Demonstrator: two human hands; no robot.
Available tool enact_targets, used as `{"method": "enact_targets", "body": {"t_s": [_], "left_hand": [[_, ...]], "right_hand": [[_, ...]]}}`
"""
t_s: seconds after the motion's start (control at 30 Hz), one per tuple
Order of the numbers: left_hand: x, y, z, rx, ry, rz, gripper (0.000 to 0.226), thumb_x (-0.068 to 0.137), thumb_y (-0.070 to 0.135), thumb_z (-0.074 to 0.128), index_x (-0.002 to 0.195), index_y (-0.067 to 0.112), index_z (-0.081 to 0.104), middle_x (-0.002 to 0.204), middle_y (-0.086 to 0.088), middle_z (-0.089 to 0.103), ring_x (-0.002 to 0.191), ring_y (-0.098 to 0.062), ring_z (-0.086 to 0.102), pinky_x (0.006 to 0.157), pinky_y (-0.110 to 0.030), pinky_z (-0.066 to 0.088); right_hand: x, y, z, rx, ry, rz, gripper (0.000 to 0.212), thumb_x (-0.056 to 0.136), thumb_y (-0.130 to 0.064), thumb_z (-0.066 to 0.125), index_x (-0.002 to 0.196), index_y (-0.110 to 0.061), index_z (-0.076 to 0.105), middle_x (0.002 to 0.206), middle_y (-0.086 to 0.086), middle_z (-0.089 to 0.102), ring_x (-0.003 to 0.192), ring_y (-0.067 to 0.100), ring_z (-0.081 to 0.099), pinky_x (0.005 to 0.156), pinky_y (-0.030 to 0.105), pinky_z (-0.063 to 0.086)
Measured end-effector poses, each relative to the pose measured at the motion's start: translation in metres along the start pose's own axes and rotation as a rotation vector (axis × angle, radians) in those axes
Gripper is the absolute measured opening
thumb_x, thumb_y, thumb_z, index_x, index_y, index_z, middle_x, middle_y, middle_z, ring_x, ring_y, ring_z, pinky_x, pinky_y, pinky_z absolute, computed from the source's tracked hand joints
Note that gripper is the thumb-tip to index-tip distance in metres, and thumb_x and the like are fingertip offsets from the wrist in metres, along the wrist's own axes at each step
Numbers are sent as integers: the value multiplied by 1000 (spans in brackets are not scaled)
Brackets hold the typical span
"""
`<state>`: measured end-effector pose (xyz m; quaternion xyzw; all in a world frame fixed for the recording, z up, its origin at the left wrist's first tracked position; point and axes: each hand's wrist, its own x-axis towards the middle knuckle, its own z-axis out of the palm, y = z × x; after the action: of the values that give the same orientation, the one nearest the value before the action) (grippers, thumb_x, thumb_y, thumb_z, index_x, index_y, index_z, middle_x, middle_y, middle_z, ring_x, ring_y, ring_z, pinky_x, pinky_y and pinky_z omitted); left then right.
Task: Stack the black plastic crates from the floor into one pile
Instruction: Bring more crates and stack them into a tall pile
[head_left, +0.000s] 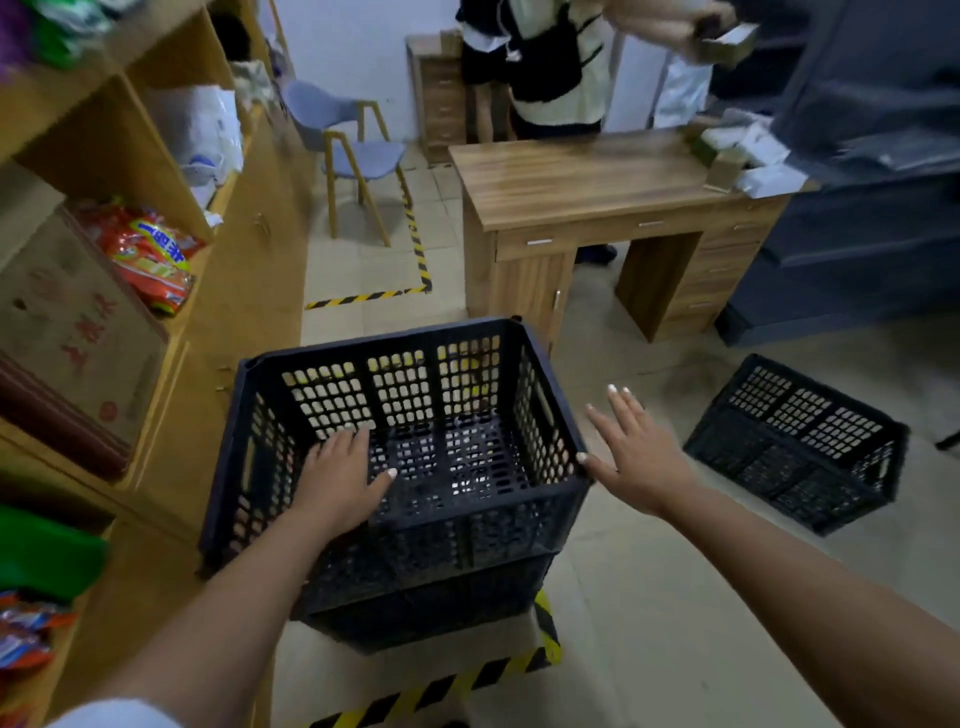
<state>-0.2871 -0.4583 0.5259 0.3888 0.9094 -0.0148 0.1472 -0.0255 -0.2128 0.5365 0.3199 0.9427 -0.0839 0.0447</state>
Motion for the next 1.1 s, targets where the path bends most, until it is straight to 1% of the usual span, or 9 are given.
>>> {"method": "enact_targets", "body": {"t_s": [0.1, 0.17, 0.3, 0.4, 0.63, 0.77, 0.87, 0.97, 1.1], "left_hand": [[7, 72, -13, -7, 94, 94, 77, 95, 54, 39, 153, 14, 9, 160, -5, 16, 145, -24, 20, 117, -40, 22], [11, 124, -19, -15, 119, 144, 75, 95, 53, 40, 153, 14, 11, 159, -4, 21, 144, -24, 25, 116, -39, 26], [17, 235, -22, -68, 139, 244, 73, 95, 50, 42, 152, 14, 15, 157, -5, 25, 142, -24, 27, 114, -39, 28], [25, 316, -17, -86, 142, 327, 73, 95, 52, 40, 152, 14, 14, 158, -5, 21, 144, -24, 22, 114, -40, 25], [50, 471, -13, -125, 111, 523, 72, 95, 47, 44, 152, 13, 15, 158, -6, 21, 144, -24, 20, 115, -39, 25], [86, 545, -10, -91, 98, 623, 72, 95, 47, 45, 151, 13, 18, 156, -8, 26, 143, -25, 25, 115, -39, 26], [124, 596, -4, -64, 73, 671, 71, 95, 49, 44, 151, 14, 17, 157, -7, 26, 143, -25, 25, 116, -40, 25], [170, 645, 3, -46, 43, 708, 72, 95, 49, 43, 152, 15, 17, 157, -6, 25, 143, -25, 24, 115, -39, 23], [236, 707, 7, -7, -6, 754, 71, 95, 49, 44, 152, 15, 18, 156, -6, 27, 142, -25, 27, 114, -39, 24]], "right_hand": [[-18, 44, -21, 13, 87, -18, 72, 92, -63, 28, 151, -24, 20, 161, 7, -10, 148, 22, -11, 118, 38, 5], [-32, 80, -30, 15, 128, -30, 66, 94, -57, 34, 150, -23, 23, 161, 7, -8, 148, 22, -9, 118, 37, 6], [-64, 161, -40, -2, 152, -1, 65, 95, -55, 34, 151, -22, 23, 161, 9, -4, 148, 23, -8, 117, 34, 2], [-90, 223, -44, -13, 151, 57, 66, 96, -55, 33, 151, -22, 20, 161, 9, -4, 148, 23, -8, 117, 33, 1], [-130, 352, -53, 3, 123, 227, 65, 97, -53, 28, 152, -20, 16, 161, 11, -4, 148, 24, -8, 119, 37, 1], [-126, 418, -52, 39, 119, 334, 65, 97, -52, 31, 152, -19, 19, 161, 12, 0, 148, 25, -5, 119, 38, 3], [-113, 467, -50, 44, 107, 403, 70, 92, -55, 24, 152, -20, 18, 161, 11, 0, 148, 24, -6, 119, 38, 3], [-91, 520, -46, 57, 91, 459, 65, 97, -50, 34, 152, -20, 17, 161, 11, -1, 148, 25, -6, 119, 37, 2], [-59, 583, -45, 82, 28, 541, 64, 98, -46, 36, 153, -21, 14, 161, 11, -4, 148, 23, -9, 120, 38, 2]]}}
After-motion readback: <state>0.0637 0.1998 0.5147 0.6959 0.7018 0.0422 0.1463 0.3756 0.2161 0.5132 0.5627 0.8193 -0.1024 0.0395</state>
